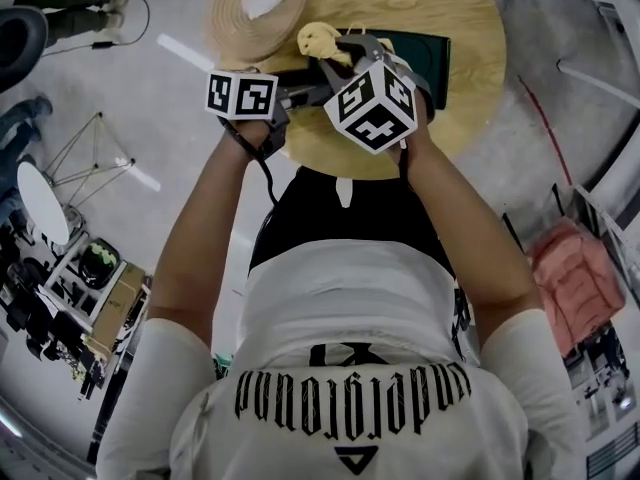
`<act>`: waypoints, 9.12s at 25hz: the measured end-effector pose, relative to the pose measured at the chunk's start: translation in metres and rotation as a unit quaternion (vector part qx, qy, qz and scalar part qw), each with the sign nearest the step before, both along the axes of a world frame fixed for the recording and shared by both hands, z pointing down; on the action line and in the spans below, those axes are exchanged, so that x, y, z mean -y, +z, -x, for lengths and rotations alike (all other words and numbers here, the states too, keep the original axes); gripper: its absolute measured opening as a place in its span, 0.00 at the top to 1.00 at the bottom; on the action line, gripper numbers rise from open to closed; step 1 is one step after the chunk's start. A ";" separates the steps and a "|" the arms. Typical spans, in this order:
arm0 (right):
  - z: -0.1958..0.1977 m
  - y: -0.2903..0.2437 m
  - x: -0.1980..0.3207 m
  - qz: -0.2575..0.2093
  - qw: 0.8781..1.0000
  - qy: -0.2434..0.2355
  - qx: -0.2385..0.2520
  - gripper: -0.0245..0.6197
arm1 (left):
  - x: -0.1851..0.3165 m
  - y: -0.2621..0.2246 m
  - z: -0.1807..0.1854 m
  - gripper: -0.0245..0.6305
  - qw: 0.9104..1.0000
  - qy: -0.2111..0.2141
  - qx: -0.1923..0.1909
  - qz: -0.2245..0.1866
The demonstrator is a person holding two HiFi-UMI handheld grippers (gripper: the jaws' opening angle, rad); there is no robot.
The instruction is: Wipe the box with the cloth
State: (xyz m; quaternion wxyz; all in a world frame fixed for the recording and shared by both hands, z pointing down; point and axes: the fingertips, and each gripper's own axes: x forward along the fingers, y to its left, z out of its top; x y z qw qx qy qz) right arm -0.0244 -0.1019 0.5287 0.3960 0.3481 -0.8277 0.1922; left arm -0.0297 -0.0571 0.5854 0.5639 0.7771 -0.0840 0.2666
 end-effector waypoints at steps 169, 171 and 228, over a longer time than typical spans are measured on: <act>-0.217 0.054 -0.175 0.080 0.968 -0.183 -0.151 0.85 | -0.006 0.005 -0.003 0.43 0.997 0.062 0.016 0.032; -0.215 0.060 -0.184 0.085 0.966 -0.187 -0.154 0.85 | -0.008 0.004 -0.003 0.43 0.997 0.066 0.016 0.032; -0.167 0.030 0.003 -0.131 0.738 -0.590 -0.299 0.85 | -0.003 -0.005 -0.012 0.41 0.998 0.060 0.001 0.015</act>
